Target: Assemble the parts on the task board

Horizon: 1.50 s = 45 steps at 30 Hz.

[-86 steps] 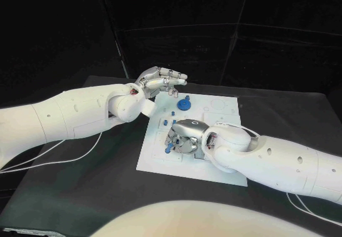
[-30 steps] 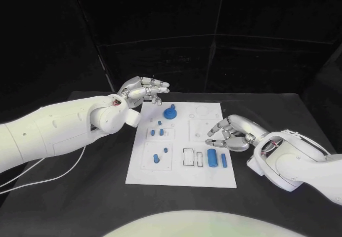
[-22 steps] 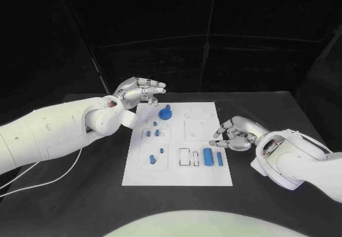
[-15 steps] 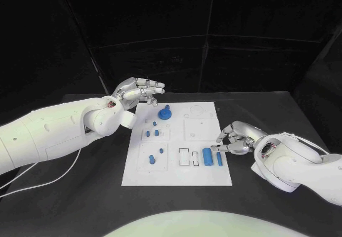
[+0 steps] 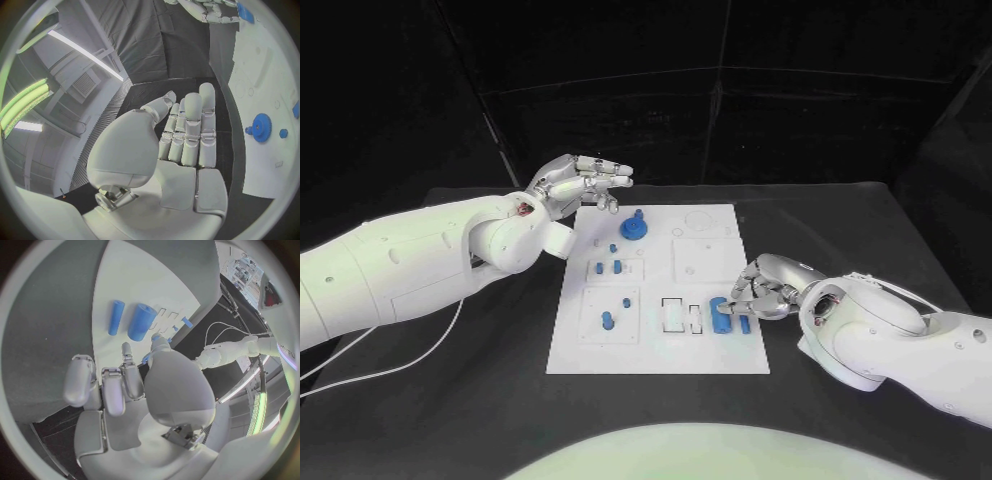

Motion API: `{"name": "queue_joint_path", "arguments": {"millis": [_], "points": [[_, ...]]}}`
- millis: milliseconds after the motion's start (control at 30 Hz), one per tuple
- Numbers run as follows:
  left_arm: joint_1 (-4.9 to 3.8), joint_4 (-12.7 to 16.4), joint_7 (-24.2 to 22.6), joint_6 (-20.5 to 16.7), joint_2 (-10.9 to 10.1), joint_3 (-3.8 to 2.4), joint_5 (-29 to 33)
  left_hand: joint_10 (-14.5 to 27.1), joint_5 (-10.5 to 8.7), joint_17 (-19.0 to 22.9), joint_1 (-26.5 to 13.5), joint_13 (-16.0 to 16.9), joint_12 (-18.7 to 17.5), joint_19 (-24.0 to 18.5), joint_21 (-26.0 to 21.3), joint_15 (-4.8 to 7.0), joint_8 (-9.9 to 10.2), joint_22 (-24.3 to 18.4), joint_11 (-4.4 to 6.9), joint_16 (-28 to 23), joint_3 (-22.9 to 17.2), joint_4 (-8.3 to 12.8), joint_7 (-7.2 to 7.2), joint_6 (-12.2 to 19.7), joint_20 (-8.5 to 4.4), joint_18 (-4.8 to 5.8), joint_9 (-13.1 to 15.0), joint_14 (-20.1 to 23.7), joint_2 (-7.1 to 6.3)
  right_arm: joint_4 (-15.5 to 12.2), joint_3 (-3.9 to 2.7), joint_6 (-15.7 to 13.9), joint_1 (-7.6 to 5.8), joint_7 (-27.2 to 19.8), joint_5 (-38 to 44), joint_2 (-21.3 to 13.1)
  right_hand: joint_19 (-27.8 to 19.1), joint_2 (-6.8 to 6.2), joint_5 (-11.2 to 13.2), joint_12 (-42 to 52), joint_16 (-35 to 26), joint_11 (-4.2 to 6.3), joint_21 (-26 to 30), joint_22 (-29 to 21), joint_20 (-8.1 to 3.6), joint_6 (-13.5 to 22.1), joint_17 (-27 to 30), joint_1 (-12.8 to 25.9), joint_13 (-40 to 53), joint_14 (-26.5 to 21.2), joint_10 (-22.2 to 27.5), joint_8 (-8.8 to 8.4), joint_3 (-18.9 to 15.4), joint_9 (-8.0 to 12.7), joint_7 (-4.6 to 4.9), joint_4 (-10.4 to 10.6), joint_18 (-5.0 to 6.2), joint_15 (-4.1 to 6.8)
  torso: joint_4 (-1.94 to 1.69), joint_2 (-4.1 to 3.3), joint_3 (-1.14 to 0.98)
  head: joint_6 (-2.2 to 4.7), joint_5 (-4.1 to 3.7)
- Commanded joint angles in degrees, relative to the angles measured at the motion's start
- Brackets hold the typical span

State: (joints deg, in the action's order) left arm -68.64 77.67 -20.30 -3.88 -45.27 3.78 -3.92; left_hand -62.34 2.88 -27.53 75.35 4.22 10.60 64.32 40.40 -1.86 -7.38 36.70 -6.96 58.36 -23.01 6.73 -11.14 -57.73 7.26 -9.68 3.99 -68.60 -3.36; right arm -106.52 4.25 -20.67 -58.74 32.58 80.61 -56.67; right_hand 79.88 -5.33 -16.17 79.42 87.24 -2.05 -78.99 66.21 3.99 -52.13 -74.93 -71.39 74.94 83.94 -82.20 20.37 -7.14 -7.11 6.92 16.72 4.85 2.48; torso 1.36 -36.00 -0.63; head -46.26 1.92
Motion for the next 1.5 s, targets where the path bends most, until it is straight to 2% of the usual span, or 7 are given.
{"name": "queue_joint_path", "arguments": {"millis": [33,500,767,1033,1133,1267,1500], "points": [[-0.07,0.08,-0.77,0.85,0.02,-0.04,-0.01,0.43,0.0,0.05,0.03,-0.03,0.38,-0.32,-0.39,0.08,-0.35,-0.06,0.15,0.25,0.28,-0.09,0.15,0.3,0.2,-0.8,-0.05,0.49,0.62,0.15,-0.01,2.1,0.08,0.81,0.96,0.41,0.31,0.17,0.24,0.23,0.3,-0.11,-0.22,0.0,0.07,0.43,-7.87,0.68,2.18,4.67,-0.29,0.39,-0.39,-0.1,-0.05,0.02,-0.33,-0.46,0.02,0.01,0.02,-0.15,0.03],[-0.07,0.2,-0.89,1.91,-0.26,-0.03,-0.01,0.49,-0.01,0.1,-0.05,-0.03,0.51,-0.33,-0.45,0.07,-0.42,-0.1,0.15,0.27,0.47,-0.13,0.18,0.32,0.22,-0.8,-0.04,0.53,0.55,1.23,-0.01,3.3,1.42,0.84,1.21,1.66,0.33,0.92,-0.35,0.36,0.41,0.03,-0.36,0.29,0.08,0.26,-8.21,0.57,2.52,4.72,-0.42,1.51,-0.77,-0.39,-0.23,-0.05,-0.36,-0.39,0.03,-0.02,0.04,-0.54,0.3],[-0.07,0.32,-1.12,2.97,-0.33,-0.03,-0.02,0.52,-0.01,0.11,-0.09,-0.03,0.54,-0.33,-0.47,0.07,-0.42,-0.11,0.15,0.27,0.55,-0.13,0.19,0.34,0.22,-0.8,-0.04,0.55,0.5,2.55,-0.01,3.15,2.16,0.77,2.58,2.77,0.25,1.38,-0.35,0.18,0.32,0.05,-0.32,0.18,0.08,0.39,-7.98,0.52,2.38,4.66,-0.3,1.79,-0.85,-0.45,-0.24,-0.07,-0.34,-0.37,-0.02,-0.05,-0.05,-0.68,0.46],[-0.07,0.35,-1.13,3.21,-0.4,-0.03,-0.02,0.52,-0.01,0.11,-0.09,-0.03,0.54,-0.33,-0.47,0.07,-0.42,-0.11,0.15,0.27,0.55,-0.13,0.19,0.34,0.22,-0.8,-0.04,0.55,0.5,3.23,-0.01,2.08,2.5,0.62,2.93,3.46,0.22,2.45,-0.85,0.18,0.34,0.11,-0.39,0.32,0.07,0.63,-8.1,-0.3,2.59,4.67,-0.36,2.57,-0.93,-0.6,-0.31,-0.2,-0.36,-0.33,0.05,0.03,0.01,-0.69,0.59],[-0.07,0.34,-1.13,3.34,-0.4,-0.03,-0.02,0.52,-0.01,0.11,-0.09,-0.03,0.54,-0.33,-0.47,0.07,-0.42,-0.11,0.15,0.27,0.55,-0.13,0.19,0.34,0.22,-0.8,-0.04,0.55,0.5,3.1,-0.02,1.13,2.52,0.46,2.71,3.32,0.3,3.27,-1.62,0.24,0.38,0.2,-0.53,0.59,0.03,0.59,-8.25,-0.96,2.79,4.7,-0.49,3.15,-0.94,-0.72,-0.42,-0.32,-0.4,-0.26,0.09,0.01,-0.07,-0.71,0.69],[-0.07,0.35,-1.12,3.43,-0.41,-0.02,-0.02,0.52,-0.01,0.11,-0.09,-0.03,0.54,-0.33,-0.47,0.07,-0.42,-0.11,0.15,0.27,0.55,-0.13,0.19,0.34,0.22,-0.8,-0.04,0.55,0.5,2.71,-0.03,0.1,2.54,-0.02,2.24,3.0,0.27,4.18,-2.83,0.15,0.4,0.35,-0.54,0.59,-0.07,0.33,-8.36,-1.93,2.86,4.71,-0.55,3.92,-0.92,-0.89,-0.58,-0.45,-0.39,-0.14,0.08,0.04,-0.01,-0.7,0.59],[-0.05,0.32,-1.14,3.49,-0.37,-0.02,-0.02,0.59,0.0,0.14,-0.11,-0.04,0.59,-0.34,-0.5,0.06,-0.43,-0.13,0.15,0.28,0.63,-0.15,0.2,0.39,0.23,-0.8,-0.05,0.58,0.49,0.59,-0.05,-3.13,2.54,-1.94,-0.38,1.76,0.16,5.7,-7.95,-0.15,0.45,0.75,-0.46,0.39,-0.38,-0.59,-8.62,-4.13,2.94,4.76,-0.68,5.15,-0.75,-1.18,-0.98,-0.79,-0.33,0.18,0.04,0.04,0.02,-0.59,0.52]]}}
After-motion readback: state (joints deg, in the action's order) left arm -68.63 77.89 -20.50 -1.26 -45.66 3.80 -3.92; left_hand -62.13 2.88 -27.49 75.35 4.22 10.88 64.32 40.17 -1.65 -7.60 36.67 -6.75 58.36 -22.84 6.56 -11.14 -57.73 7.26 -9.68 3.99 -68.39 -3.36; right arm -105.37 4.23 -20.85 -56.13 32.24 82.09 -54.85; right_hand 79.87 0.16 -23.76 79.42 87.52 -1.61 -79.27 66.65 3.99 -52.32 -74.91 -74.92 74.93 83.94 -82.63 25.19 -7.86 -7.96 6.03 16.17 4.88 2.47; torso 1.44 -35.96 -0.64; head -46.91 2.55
